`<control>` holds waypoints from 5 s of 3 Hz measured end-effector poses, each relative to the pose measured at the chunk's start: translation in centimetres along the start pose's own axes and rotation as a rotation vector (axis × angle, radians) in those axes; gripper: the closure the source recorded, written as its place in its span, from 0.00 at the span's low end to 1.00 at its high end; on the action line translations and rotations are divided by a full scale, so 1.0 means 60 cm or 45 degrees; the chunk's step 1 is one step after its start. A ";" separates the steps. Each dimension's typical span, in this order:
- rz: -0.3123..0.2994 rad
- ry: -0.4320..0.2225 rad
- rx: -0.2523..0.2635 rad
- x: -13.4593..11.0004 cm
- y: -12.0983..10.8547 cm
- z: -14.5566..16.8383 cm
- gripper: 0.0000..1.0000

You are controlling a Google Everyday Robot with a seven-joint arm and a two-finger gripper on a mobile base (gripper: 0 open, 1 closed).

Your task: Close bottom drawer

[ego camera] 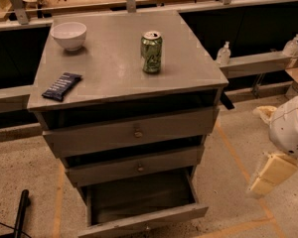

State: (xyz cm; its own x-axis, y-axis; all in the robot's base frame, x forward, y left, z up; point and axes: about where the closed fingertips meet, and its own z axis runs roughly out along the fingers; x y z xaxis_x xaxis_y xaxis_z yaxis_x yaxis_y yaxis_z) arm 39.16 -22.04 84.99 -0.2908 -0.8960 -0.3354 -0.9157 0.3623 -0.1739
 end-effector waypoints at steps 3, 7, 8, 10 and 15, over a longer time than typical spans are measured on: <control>0.181 -0.022 -0.289 0.133 0.017 0.325 0.00; 0.395 -0.160 -0.557 0.147 0.045 0.531 0.00; 0.395 -0.160 -0.557 0.147 0.045 0.531 0.00; 0.426 -0.160 -0.671 0.146 0.044 0.593 0.00; 0.572 -0.330 -0.876 0.166 0.129 0.891 0.00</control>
Offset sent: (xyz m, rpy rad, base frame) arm 0.0467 -0.0171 -0.2350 0.2109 0.1892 -0.0555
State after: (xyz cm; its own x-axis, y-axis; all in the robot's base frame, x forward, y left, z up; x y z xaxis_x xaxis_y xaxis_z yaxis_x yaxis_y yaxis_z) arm 44.02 -14.44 30.80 -0.6704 -0.5877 -0.4530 -0.7174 0.3574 0.5980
